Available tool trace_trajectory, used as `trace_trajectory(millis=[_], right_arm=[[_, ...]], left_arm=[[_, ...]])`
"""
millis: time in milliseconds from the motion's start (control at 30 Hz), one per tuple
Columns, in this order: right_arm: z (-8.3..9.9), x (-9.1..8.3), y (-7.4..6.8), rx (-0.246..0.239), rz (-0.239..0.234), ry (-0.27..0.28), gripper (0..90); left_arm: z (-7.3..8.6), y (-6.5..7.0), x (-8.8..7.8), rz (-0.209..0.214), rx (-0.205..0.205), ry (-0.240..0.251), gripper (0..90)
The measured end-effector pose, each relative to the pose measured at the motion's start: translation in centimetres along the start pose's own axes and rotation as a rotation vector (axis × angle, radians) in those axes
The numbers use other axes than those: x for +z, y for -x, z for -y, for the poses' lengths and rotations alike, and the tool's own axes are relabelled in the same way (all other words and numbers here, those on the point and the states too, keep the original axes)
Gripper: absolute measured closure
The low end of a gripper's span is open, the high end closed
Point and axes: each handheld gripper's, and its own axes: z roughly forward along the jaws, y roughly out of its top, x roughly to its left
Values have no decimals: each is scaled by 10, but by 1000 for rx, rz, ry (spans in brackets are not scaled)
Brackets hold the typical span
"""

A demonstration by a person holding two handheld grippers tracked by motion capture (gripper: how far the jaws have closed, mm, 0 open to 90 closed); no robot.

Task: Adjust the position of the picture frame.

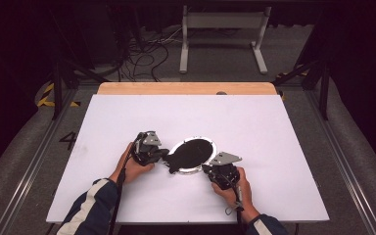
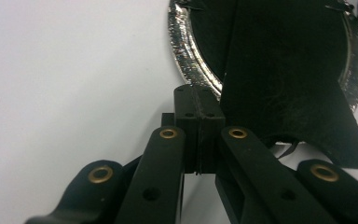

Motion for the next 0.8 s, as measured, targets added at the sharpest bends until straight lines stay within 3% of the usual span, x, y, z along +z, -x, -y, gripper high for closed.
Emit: trace_trajectory(millis=[133, 333, 500, 667, 800], right_arm=[[-1, 1, 6, 21, -9, 4, 900], [-3, 3, 12, 27, 8, 1, 900], [-3, 3, 12, 28, 17, 0, 900], [3, -4, 11, 31, -5, 2, 900], [4, -6, 8, 24, -15, -6, 900]], left_arm=[[2, 4, -1, 19, 1, 2, 900], [3, 10, -2, 15, 1, 3, 900], [3, 9, -5, 9, 27, -15, 874], [9, 8, -12, 55, 38, -27, 894], [7, 18, -10, 81, 68, -31, 894]])
